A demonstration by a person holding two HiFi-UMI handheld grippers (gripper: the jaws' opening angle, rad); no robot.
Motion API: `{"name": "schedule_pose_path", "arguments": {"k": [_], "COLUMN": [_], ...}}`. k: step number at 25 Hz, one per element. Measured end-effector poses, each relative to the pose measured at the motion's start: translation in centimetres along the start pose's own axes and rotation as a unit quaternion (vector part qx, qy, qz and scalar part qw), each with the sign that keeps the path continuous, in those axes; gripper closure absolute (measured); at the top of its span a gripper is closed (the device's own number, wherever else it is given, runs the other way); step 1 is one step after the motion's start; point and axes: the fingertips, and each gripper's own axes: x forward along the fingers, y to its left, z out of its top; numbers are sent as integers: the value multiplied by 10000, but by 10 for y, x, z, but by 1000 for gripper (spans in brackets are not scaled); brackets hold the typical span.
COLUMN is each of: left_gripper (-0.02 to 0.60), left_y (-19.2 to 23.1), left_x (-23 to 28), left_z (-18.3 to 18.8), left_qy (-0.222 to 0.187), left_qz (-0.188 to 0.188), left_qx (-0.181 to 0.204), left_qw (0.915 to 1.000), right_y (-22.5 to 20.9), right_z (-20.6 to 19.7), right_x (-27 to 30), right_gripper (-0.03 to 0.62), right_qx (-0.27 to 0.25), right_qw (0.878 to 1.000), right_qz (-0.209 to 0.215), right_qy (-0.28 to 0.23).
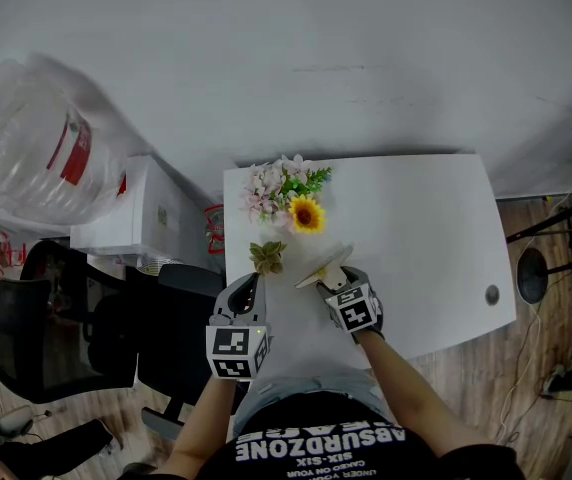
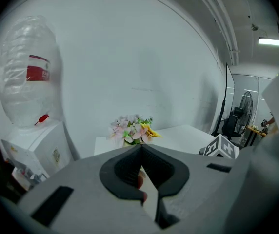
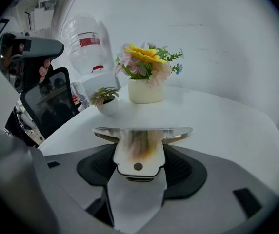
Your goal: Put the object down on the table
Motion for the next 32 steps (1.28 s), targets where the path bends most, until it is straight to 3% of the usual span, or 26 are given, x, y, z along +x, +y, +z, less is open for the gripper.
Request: {"name": "schedule_pose_path", "arguments": {"k": [32], "left_gripper": [578], "left_y": [-9], "left_x": [-2], "left_z": [-2], "left_qy": [7], "left_qz": [-69], "left_qx": [35], "left_qw": [10000], "right_y": [2], "right_z": [-4], "right_x": [10], "right_gripper": [310], "right_qx": [-343], "right_qw": [9992], "right_qz": [-3], "right_qy": [206]}}
